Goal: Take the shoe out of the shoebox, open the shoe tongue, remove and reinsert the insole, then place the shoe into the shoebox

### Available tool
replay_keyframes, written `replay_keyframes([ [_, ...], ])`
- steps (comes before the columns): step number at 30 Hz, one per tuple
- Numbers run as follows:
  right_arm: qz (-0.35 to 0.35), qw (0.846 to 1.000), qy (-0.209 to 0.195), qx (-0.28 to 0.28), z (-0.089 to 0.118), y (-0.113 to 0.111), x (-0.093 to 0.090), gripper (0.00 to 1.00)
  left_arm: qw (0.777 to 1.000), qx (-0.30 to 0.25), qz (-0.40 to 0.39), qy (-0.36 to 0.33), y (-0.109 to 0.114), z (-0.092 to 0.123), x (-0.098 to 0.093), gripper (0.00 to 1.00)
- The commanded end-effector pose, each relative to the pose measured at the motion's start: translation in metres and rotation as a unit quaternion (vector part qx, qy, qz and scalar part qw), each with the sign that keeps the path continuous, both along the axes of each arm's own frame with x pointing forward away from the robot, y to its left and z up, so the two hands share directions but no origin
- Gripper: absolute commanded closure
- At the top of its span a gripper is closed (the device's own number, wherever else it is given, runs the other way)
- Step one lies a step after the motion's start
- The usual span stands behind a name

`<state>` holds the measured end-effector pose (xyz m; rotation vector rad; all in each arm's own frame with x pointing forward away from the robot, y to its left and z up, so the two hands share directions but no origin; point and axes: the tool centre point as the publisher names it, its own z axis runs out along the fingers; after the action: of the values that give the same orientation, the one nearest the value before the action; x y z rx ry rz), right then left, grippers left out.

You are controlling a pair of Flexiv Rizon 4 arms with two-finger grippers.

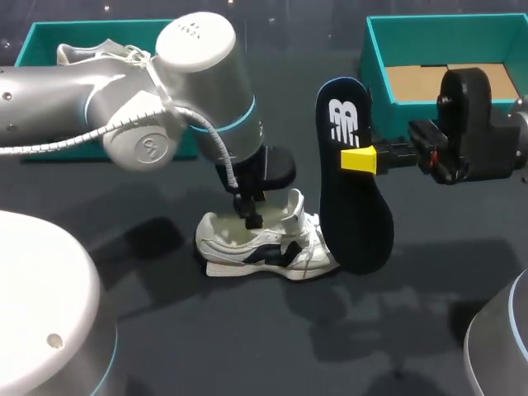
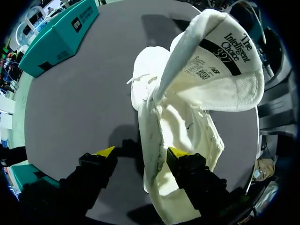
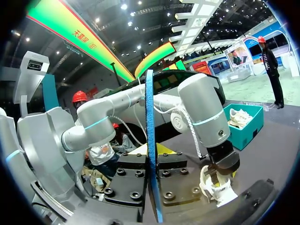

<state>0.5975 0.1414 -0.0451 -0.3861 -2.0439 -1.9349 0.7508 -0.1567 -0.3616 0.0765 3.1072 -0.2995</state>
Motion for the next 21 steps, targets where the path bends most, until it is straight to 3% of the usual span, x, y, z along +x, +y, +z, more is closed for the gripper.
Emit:
replay_keyframes([
  [1, 0.000, 1.000, 0.001, 0.000, -0.001, 0.002, 0.001, 1.00, 1.000, 0.004, 0.000, 0.007, -0.003, -0.007, 0.001, 0.45],
  [6, 0.000, 1.000, 0.001, 0.000, -0.001, 0.002, 0.001, 1.00, 1.000, 0.009, 0.000, 0.012, -0.001, -0.010, 0.000, 0.67],
  [9, 0.000, 1.000, 0.001, 0.000, -0.001, 0.002, 0.001, 1.00, 1.000, 0.010, -0.004, 0.022, 0.000, -0.011, 0.000, 0.87],
  [10, 0.000, 1.000, 0.001, 0.000, -0.001, 0.002, 0.001, 1.00, 1.000, 0.010, -0.007, 0.026, 0.001, -0.012, 0.000, 1.00],
  [16, 0.000, 1.000, 0.001, 0.000, -0.001, 0.002, 0.001, 1.00, 0.999, 0.010, -0.020, 0.036, 0.003, -0.009, -0.002, 1.00],
  [21, 0.000, 1.000, 0.001, 0.000, -0.001, 0.002, 0.001, 1.00, 0.998, 0.006, -0.052, 0.042, 0.004, 0.005, -0.005, 1.00],
])
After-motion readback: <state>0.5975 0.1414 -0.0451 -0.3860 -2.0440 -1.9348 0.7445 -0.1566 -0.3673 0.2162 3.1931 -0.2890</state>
